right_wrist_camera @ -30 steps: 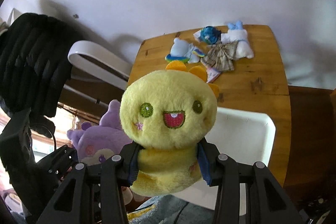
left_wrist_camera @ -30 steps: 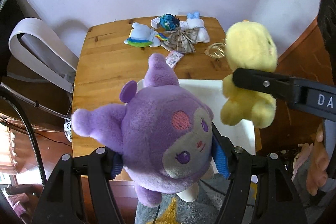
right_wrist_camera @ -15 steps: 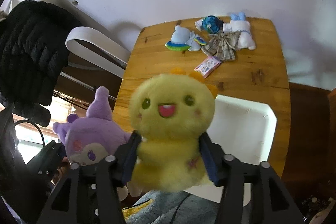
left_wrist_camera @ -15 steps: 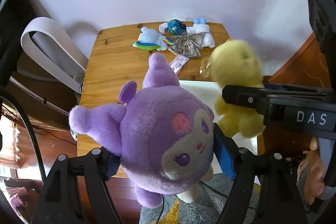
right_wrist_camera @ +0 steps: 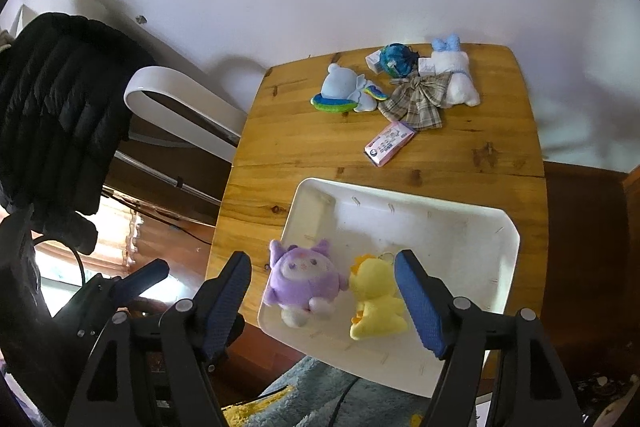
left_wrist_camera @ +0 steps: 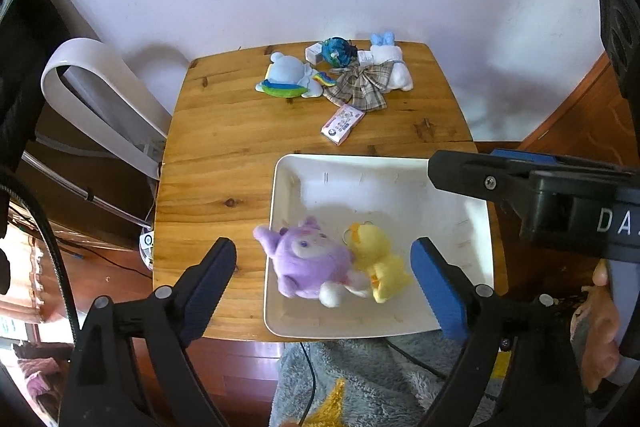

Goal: Organize objects
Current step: 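Carry the purple plush with the left tool while the right tool carries the yellow chick into the tray, then open both tools and lift them away from the tray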

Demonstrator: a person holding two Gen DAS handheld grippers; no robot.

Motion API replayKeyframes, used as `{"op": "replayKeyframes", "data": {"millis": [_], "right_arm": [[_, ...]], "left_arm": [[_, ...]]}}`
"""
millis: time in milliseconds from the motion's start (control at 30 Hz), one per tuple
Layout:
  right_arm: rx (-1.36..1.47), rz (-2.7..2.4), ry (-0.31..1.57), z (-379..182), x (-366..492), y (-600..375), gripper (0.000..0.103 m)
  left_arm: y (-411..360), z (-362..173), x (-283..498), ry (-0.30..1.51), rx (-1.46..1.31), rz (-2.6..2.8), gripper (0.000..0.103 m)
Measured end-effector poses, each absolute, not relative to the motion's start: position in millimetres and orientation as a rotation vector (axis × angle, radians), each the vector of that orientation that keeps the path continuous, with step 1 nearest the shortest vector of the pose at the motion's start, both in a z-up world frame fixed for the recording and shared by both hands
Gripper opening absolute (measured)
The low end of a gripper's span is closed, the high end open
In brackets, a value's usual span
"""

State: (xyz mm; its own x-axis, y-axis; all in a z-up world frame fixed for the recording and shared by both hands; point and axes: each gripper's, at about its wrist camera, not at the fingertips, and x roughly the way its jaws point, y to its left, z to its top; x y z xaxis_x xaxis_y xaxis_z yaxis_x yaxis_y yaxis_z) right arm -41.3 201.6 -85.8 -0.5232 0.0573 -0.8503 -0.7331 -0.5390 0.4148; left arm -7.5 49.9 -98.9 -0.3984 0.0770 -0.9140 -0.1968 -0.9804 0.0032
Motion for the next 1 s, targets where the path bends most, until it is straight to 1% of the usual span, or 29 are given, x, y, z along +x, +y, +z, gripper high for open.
{"op": "replayKeyframes", "data": {"millis": [433,1000], "right_arm": [[-1.108,2.095,1.089,-83,-34,201,0.075],[-1.066,2.107,1.049,-71,-29,193,0.075]], "left_arm": [[59,-95,-4,0.212,-1.616,2.498,0.092],[57,-91,-2,0.210,-1.608,2.513,0.092]]}}
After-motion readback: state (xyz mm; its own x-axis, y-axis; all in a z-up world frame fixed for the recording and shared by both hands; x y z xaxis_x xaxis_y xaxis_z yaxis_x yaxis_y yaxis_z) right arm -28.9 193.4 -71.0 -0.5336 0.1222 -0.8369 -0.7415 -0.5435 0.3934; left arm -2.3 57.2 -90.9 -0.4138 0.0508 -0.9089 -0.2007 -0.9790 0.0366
